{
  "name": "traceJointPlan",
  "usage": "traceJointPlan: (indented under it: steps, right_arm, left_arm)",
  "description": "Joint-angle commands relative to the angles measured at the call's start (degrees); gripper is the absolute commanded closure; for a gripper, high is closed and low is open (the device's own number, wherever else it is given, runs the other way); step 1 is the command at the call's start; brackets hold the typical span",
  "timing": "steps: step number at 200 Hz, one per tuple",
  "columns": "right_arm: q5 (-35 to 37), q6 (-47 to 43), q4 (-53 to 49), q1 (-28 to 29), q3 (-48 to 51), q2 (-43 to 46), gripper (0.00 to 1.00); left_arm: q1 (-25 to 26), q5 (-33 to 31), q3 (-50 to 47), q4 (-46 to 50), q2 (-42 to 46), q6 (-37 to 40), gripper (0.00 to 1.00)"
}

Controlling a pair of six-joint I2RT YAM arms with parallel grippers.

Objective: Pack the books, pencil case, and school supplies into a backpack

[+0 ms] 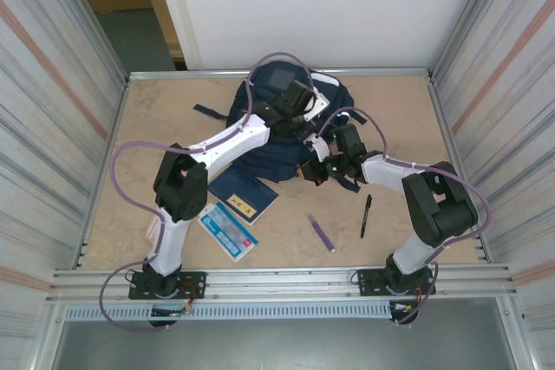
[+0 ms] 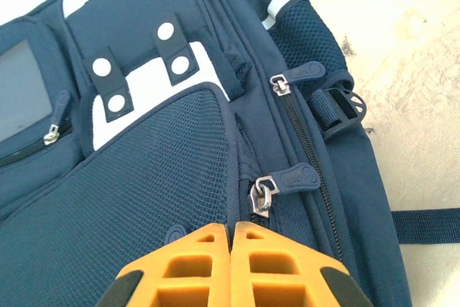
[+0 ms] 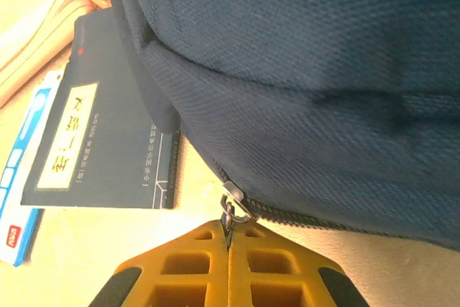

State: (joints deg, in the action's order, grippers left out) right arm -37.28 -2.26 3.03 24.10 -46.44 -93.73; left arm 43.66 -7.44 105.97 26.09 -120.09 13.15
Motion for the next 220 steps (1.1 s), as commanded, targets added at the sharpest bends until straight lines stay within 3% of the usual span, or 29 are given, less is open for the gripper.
traceJointPlan:
  steps: [1, 19, 30, 57, 66, 93, 147, 182, 200, 220]
  right_arm:
    - [-2.41, 3.73, 2.18, 1.33, 1.63, -1.14, 1.00]
    - [-1.81, 5.75, 2.73, 1.36, 1.96, -1.81, 0.97]
    - [-1.28, 6.84, 2.84, 1.26, 2.17, -2.02, 0.93]
    - [0.97, 9.40, 4.55, 0.87, 4.29, -1.11, 0.84]
    - [1.06, 10.32, 5.73, 0.78, 5.31, -0.66, 0.80]
    - [-0.93, 12.75, 6.50, 0.07, 6.85, 0.54, 0.72]
    - [-2.97, 19.99, 2.74, -6.31, 7.10, 6.10, 0.63]
    - [6.77, 23.00, -0.85, -6.64, 4.28, 7.45, 0.57]
    - [10.45, 33.77, -3.20, -8.82, 2.29, 7.31, 0.51]
    - [12.32, 52.23, -2.50, -9.47, 2.89, 7.08, 0.42]
  left_arm:
    - [0.37, 0.69, 1.57, -4.41, -0.79, -2.13, 0.95]
    - [0.32, 1.56, -1.01, -3.96, 2.53, -2.32, 0.76]
    - [0.29, 1.68, -3.32, -3.87, 5.09, -2.92, 0.72]
    - [-0.13, 2.12, -10.06, -3.13, 12.58, -6.53, 0.22]
    - [-0.14, 1.82, -12.16, -2.36, 14.98, -8.91, 0.15]
    - [-0.07, 2.09, -20.02, -1.42, 21.07, -18.82, 0.12]
    - [0.67, 6.53, -32.59, -0.02, 26.06, -37.34, 0.23]
    - [3.10, 4.70, -35.17, -1.51, 25.58, -41.84, 0.30]
    - [3.63, 3.18, -36.58, -3.10, 25.53, -43.77, 0.33]
    - [3.63, 3.43, -38.05, -5.27, 26.05, -44.13, 0.35]
